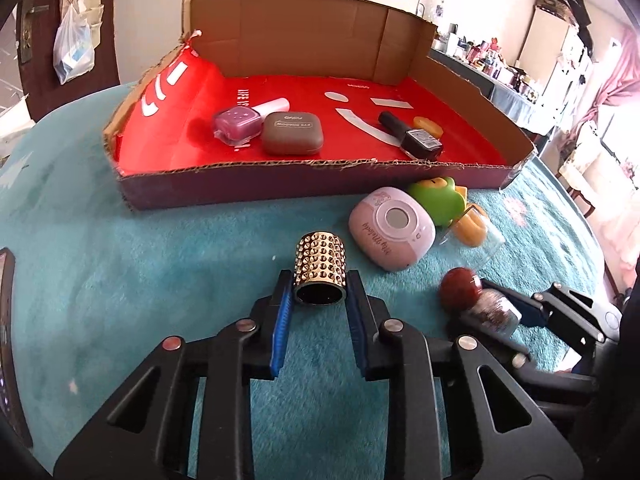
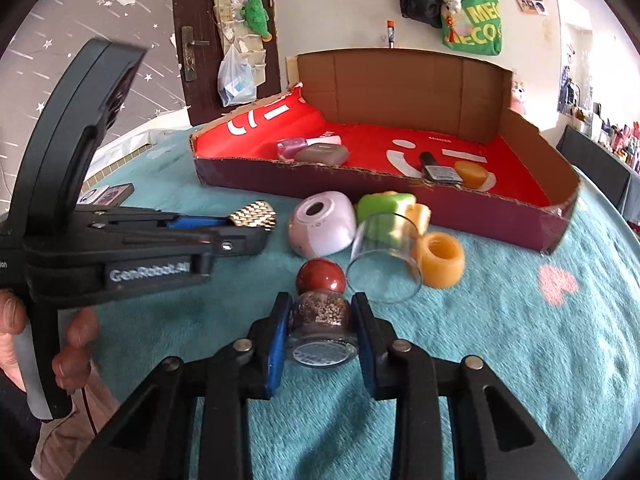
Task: Organize rigid objects
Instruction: 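Grasp the studded gold cylinder with the left tool while the right tool grasps the red-capped glitter jar, then lift the gold cylinder with the left tool while the right tool lifts the glitter jar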
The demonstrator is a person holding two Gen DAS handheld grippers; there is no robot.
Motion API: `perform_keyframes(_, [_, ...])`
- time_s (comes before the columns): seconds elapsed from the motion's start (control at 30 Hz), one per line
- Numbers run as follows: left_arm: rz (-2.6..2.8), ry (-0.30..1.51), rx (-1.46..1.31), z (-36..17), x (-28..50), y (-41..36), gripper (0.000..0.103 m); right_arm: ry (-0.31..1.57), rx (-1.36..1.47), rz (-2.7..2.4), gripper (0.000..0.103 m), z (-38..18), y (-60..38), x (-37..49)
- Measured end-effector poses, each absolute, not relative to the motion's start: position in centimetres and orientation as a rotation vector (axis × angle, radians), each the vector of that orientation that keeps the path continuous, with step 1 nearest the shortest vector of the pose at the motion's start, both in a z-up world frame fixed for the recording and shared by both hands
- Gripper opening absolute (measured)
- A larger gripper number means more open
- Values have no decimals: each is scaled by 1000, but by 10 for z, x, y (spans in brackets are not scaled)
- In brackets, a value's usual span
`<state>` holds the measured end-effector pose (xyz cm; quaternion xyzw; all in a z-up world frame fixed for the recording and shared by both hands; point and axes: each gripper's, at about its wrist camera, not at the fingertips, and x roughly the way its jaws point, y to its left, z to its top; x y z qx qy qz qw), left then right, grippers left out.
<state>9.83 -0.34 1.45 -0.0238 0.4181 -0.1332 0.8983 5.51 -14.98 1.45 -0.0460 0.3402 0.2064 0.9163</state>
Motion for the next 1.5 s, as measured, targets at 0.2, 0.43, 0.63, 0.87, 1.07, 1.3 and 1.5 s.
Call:
perform_keyframes(0.2, [-266,869,-56,14,93,2,24,708,-60,414,33,14,-164,51])
perform_keyframes(0.43, [-251,861,-60,10,99,-2,24,697,-30,419,33,12,-164,55])
perform_keyframes(0.63, [-258,849,-74,9,103,-1,24,687,-23,425,34,10,-162,59])
perform_keyframes(0.87, [-271,845,-97,12,99,4,24,691,1,443,33,17,-167,57])
perform_keyframes(1.07, [-283,820,-89,23,91,1,24,645,0,464,33,36,-169,48])
perform_keyframes(1.3, [-300,782,-73,38,84,-3,24,626,19,478,33,48,-170,48])
perform_keyframes(1.5, [-308,778,-77,42,85,-2,24,627,28,492,33,54,-172,50])
